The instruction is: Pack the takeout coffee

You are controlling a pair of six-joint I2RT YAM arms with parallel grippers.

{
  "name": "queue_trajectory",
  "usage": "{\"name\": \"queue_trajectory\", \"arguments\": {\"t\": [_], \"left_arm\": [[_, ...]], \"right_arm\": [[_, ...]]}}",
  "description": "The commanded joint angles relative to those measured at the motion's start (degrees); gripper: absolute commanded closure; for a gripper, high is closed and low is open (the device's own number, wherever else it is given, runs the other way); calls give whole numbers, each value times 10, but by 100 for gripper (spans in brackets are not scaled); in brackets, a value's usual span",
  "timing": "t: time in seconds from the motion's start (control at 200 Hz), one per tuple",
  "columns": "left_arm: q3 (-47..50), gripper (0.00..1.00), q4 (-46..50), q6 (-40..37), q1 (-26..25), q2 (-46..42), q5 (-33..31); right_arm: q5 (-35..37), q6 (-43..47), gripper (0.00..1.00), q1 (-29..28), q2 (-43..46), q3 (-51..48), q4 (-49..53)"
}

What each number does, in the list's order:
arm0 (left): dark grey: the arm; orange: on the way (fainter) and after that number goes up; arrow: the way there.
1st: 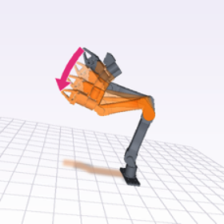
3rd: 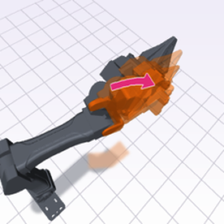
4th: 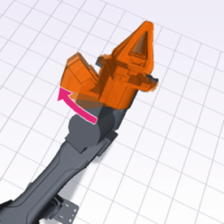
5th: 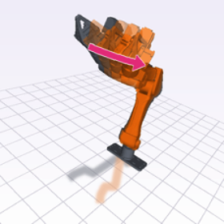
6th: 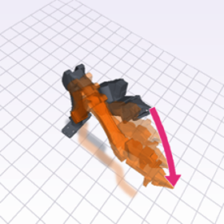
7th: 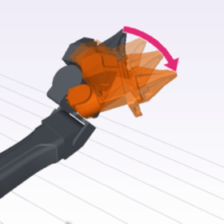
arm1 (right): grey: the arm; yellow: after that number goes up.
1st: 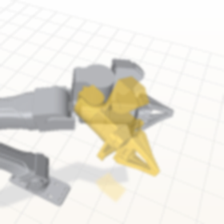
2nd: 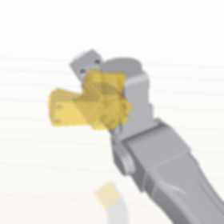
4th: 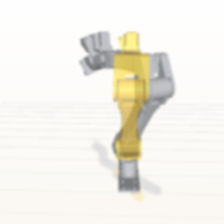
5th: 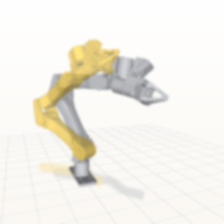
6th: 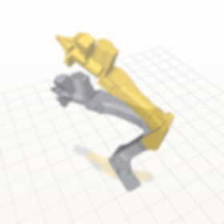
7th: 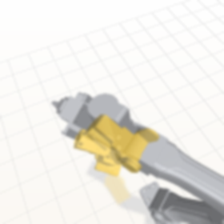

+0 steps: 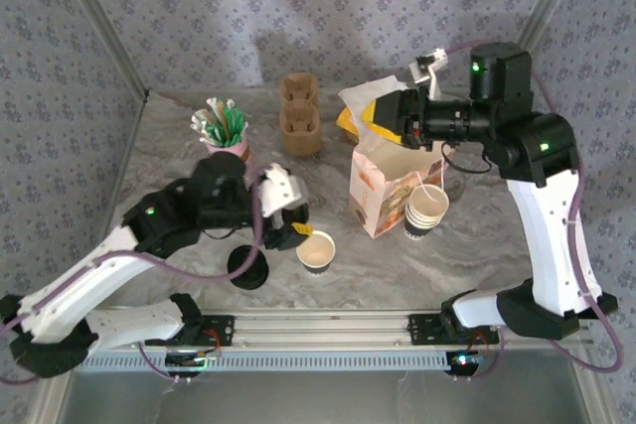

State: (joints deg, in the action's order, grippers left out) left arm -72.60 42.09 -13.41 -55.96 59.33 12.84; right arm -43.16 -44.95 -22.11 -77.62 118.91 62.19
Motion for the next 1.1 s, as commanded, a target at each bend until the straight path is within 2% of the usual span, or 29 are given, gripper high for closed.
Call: {"name": "queue_trajectory", "arguments": {"t": [0.0, 0.085, 0.19, 0.625, 1.094], "left_arm": [[-16, 22, 93, -45, -33, 39, -85], [-17, 22, 116, -55, -57, 75, -129], [-22, 22, 141, -68, -81, 114, -168], [-72, 21, 204, -84, -142, 227, -233], [-101, 20, 228, -112, -144, 309, -244]], "right_arm": [[143, 100, 62, 16, -1, 22, 155], [207, 127, 63, 23, 6, 19, 197], [241, 135, 63, 27, 23, -1, 203], [204, 125, 63, 59, 61, -62, 160], [175, 129, 63, 86, 80, -89, 153]]}}
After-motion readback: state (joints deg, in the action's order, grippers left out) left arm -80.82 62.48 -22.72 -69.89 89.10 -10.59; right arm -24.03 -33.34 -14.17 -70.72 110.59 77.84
